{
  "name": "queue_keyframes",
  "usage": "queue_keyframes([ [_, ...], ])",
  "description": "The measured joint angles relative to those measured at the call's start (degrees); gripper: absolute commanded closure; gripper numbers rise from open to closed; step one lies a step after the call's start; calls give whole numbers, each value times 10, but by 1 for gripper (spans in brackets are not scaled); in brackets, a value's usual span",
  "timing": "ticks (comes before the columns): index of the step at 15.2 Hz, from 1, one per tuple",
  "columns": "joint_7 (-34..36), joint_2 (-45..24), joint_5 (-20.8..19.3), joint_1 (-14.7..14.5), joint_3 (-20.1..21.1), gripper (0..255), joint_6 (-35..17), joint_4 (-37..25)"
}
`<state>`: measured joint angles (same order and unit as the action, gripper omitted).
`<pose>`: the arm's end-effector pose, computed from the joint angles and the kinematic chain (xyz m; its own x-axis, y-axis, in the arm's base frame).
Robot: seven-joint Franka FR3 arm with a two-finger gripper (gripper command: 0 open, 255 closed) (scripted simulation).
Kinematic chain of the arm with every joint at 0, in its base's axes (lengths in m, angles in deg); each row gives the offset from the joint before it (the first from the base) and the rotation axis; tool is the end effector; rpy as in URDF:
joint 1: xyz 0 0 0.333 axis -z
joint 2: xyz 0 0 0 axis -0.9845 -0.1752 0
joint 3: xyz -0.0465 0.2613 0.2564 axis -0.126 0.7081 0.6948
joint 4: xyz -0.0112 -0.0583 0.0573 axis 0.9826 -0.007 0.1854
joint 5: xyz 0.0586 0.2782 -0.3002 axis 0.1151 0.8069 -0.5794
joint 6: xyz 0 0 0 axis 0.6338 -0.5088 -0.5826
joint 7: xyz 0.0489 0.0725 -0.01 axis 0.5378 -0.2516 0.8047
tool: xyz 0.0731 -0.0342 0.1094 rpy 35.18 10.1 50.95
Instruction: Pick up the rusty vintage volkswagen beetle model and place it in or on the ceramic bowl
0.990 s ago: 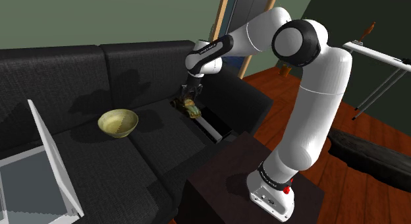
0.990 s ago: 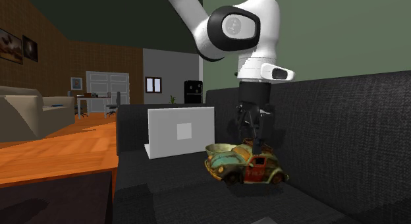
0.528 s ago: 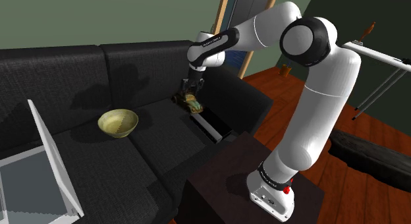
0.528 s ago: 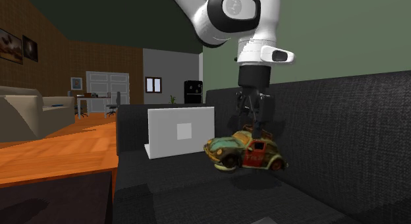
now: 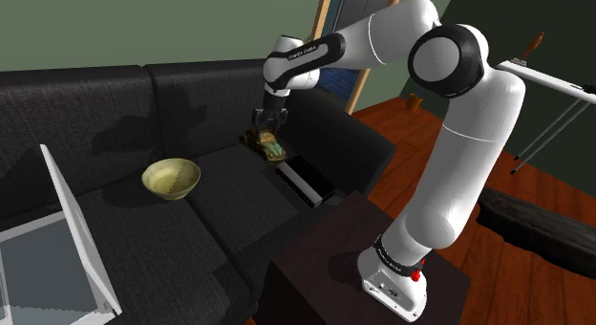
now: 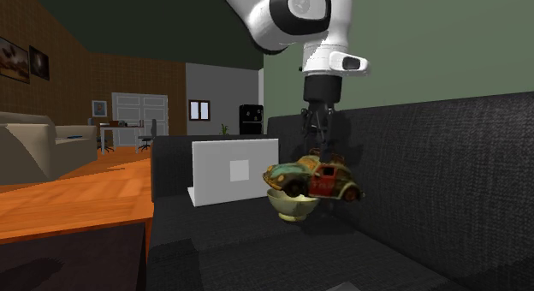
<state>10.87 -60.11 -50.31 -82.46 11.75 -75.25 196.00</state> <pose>0.6225 0.0021 0.3427 0.9828 -0.1820 -0.0320 -0.1843 -0.9779 -0.0989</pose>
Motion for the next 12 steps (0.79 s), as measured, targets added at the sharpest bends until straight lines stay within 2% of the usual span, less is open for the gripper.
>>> queue_keyframes([
  [12, 143, -110, -19, -86, 40, 255, 64, -189],
])
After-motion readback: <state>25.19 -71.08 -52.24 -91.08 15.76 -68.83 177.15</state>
